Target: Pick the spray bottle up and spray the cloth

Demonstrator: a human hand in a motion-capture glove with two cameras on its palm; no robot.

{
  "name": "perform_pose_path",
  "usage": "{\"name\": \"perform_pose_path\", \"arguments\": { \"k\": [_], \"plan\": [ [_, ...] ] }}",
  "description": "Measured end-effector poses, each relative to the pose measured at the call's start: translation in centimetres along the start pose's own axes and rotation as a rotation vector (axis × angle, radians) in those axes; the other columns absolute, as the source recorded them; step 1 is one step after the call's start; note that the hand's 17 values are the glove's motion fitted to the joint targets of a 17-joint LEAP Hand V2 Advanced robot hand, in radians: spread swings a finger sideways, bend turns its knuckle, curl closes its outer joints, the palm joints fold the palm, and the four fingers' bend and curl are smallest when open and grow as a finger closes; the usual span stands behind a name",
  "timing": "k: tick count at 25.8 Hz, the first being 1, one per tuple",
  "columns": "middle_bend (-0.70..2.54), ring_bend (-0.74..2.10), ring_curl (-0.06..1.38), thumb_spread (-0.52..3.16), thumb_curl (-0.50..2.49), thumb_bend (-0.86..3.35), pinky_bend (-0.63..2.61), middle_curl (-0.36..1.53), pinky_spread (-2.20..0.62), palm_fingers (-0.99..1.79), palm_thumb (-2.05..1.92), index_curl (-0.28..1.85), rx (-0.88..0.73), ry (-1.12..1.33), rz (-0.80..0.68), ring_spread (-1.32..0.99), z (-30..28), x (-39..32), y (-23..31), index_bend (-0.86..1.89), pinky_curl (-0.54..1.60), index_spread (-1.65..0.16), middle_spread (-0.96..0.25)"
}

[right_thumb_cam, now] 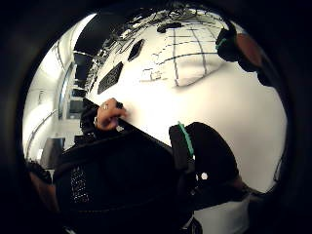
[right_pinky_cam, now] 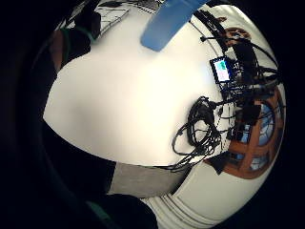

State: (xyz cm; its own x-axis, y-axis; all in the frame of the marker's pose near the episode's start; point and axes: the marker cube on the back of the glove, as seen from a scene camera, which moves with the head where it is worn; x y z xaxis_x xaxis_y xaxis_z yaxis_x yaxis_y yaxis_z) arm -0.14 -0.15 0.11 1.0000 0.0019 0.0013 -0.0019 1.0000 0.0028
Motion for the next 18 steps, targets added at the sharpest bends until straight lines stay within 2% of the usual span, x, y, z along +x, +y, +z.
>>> {"name": "perform_pose_path", "arguments": {
  "k": [2, 5, 10, 18],
  "plan": [
    [0.31, 0.46, 0.11, 0.50, 0.09, 0.25, 0.28, 0.11, 0.08, 0.84, 0.40, 0.09, 0.013, -0.004, 0.009, -0.09, 0.1, -0.2, -0.9, 0.20, 0.09, -0.21, -0.07],
    [0.31, 0.49, 0.18, 0.68, 0.12, 0.26, 0.28, 0.15, 0.10, 0.82, 0.43, 0.15, 0.047, -0.011, 0.035, -0.12, 0.3, -0.7, -3.2, 0.18, 0.15, -0.26, -0.09],
    [0.31, 0.48, 0.23, 0.89, 0.15, 0.24, 0.26, 0.20, 0.12, 0.80, 0.46, 0.20, 0.004, -0.007, -0.003, -0.14, 0.1, 0.1, 0.1, 0.16, 0.19, -0.30, -0.10],
    [0.28, 0.47, 0.27, 1.05, 0.19, 0.20, 0.23, 0.25, 0.13, 0.80, 0.48, 0.23, -0.007, 0.002, 0.004, -0.16, 0.0, 1.3, 0.1, 0.14, 0.23, -0.34, -0.11]
  ]
}}
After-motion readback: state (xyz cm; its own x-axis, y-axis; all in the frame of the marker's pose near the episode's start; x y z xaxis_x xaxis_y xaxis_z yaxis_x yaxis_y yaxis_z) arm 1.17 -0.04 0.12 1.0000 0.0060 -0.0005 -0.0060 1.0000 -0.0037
